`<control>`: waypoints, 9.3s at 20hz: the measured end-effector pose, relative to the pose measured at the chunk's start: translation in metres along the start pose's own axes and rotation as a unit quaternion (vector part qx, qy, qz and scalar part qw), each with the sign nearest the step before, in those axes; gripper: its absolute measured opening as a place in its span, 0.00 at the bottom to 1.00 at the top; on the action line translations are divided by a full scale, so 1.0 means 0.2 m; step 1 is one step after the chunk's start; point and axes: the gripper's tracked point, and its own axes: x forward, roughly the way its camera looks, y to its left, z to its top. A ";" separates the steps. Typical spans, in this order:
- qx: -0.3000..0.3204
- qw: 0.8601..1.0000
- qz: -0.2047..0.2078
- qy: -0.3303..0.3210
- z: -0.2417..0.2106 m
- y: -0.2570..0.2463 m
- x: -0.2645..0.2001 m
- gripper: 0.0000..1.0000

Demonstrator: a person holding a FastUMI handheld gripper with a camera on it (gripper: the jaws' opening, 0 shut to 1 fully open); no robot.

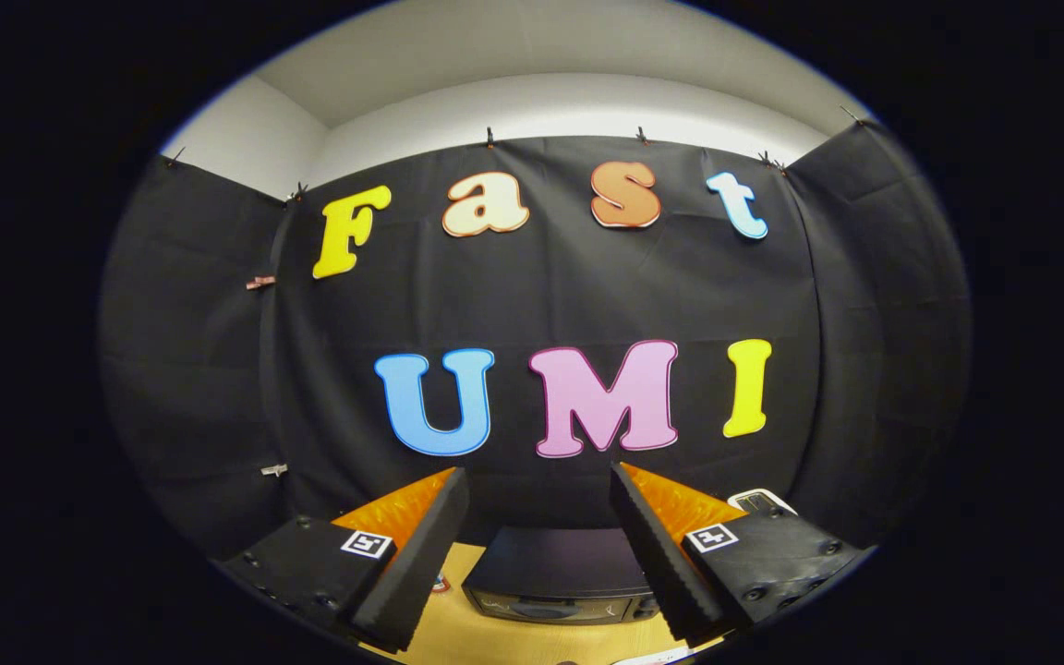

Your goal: Open the toaster oven, put the food inside, and close the toaster oven door.

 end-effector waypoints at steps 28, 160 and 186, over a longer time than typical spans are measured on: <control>0.046 0.965 -0.095 0.240 -1.71 -0.15 0.43 0.99; 0.666 0.652 -0.230 0.281 -2.63 -1.44 0.28 0.08; 0.512 0.762 -0.134 0.372 -2.60 -1.14 0.16 0.18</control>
